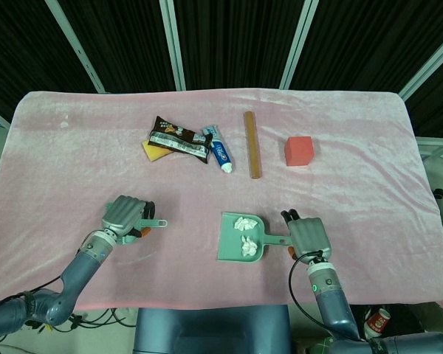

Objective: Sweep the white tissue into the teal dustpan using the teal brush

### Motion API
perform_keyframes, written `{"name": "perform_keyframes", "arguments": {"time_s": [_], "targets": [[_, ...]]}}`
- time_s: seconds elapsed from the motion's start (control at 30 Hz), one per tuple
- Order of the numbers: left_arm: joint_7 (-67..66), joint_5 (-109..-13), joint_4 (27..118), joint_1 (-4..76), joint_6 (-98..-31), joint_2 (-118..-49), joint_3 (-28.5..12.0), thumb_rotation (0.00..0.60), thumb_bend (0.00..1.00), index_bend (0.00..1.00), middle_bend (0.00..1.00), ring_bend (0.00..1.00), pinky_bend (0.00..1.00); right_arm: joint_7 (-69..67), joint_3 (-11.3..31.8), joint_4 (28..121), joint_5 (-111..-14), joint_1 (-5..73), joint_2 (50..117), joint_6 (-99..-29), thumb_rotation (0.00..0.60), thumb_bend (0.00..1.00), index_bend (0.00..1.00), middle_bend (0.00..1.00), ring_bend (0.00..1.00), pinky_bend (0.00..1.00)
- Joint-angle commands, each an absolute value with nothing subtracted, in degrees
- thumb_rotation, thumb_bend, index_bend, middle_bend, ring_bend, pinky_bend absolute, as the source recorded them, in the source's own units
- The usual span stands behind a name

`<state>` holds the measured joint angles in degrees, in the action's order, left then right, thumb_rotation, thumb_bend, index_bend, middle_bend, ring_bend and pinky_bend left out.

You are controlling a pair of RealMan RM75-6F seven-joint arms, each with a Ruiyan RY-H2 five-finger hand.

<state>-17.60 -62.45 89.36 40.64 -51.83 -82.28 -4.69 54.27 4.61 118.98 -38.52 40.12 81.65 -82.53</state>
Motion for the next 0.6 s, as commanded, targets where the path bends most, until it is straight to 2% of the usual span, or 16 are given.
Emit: {"name": "perform_keyframes", "arguments": {"time_s": [0.03,0.17,0.3,0.4,0.53,0.6], "targets": [[-18.6,-61.7,89.4,40.3,-51.6,-82.1,-3.9,0.600,0.37,0.58,0.63,0.91,1.00,54.1,4.6,119.0,-38.5,40.1,81.7,-82.3,0.600,0.20,0.20,0.19,0.70,0.80],[-19.0,-62.0,89.0,39.8,-52.1,-82.3,-3.3,0.600,0.34,0.53,0.60,0.90,1.00,54.0,4.5,118.9,-38.6,40.0,81.9,-82.0,0.600,0.20,0.20,0.19,0.70,0.80],[-19.2,-62.5,89.0,39.5,-53.2,-82.6,-3.4,0.600,0.20,0.47,0.54,0.90,1.00,54.0,4.6,119.1,-38.8,39.9,81.8,-82.0,0.600,0.20,0.20,0.19,0.70,0.80],[-19.3,-62.6,89.2,39.3,-53.7,-82.5,-3.5,0.600,0.13,0.43,0.51,0.90,1.00,53.9,4.6,119.3,-39.0,39.8,81.5,-82.0,0.600,0.20,0.20,0.19,0.70,0.80],[-19.6,-62.2,89.8,39.0,-54.2,-82.2,-3.8,0.600,0.10,0.30,0.49,0.90,1.00,53.7,4.3,119.6,-39.5,39.6,81.1,-82.0,0.600,0.19,0.20,0.19,0.70,0.80],[-19.6,-62.3,90.5,38.7,-55.0,-81.9,-4.0,0.600,0.10,0.27,0.49,0.89,1.00,53.5,4.1,120.0,-40.0,39.3,80.6,-82.2,0.600,0.19,0.20,0.19,0.70,0.80]]}}
